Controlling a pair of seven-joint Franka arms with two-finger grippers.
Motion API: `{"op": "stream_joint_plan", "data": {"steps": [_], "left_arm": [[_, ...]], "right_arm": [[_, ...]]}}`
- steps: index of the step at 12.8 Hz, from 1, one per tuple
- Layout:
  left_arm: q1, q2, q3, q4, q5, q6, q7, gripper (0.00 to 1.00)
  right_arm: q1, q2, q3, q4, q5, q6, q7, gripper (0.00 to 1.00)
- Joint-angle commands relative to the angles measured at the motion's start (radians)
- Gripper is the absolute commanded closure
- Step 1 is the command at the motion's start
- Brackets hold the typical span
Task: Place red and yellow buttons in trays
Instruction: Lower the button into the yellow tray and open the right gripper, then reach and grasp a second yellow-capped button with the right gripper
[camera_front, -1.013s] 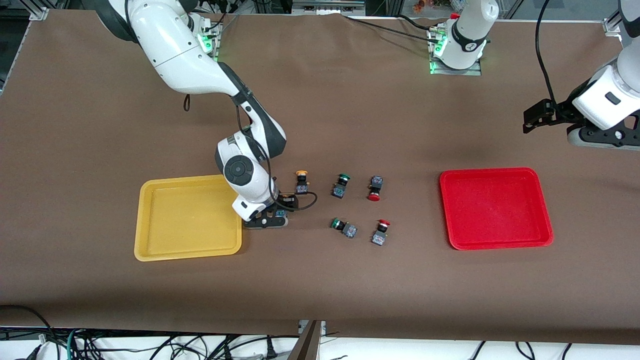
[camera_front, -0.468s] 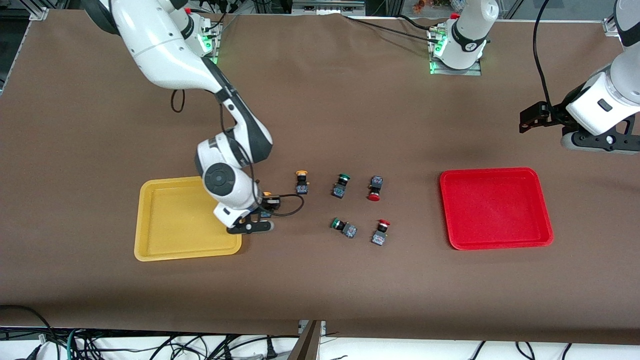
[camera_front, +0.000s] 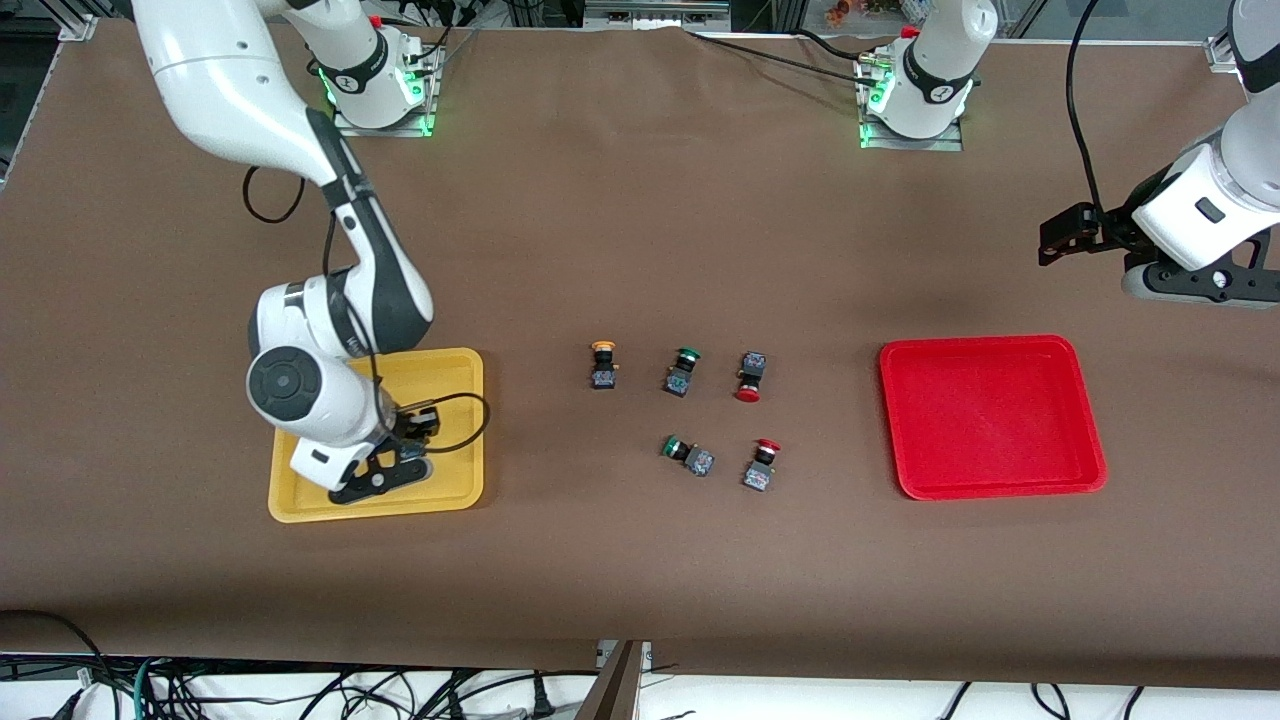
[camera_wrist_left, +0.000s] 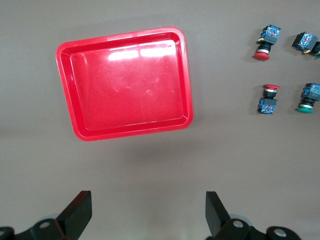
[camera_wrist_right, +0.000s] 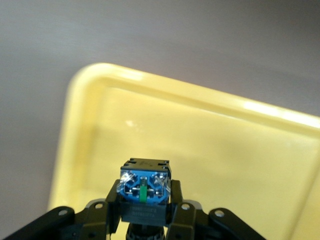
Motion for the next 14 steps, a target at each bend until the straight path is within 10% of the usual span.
{"op": "stream_joint_plan", "data": {"steps": [1,3,7,14], "left_arm": [[0.004,0.002,-0.003,0.013,-0.015,-0.016,-0.007,0.00],[0.004,0.000,-0.003,0.013,-0.015,-0.016,-0.007,0.00],[0.004,0.000,-0.003,0.013,-0.015,-0.016,-0.007,0.00],[0.004,0.000,-0.003,0.013,-0.015,-0.016,-0.007,0.00]], "right_arm": [[-0.045,0.037,0.011,-0.024,-0.005,0.083,-0.038,0.47],[-0.036,0.024,0.017,-0.015,0.032,0.036,-0.020,0.00],[0.061,-0.012,0.022,0.103,0.094,-0.200,0.204,0.00],[0.321,0.062,0.062,0.020,0.157,0.038,0.730,0.00]]}}
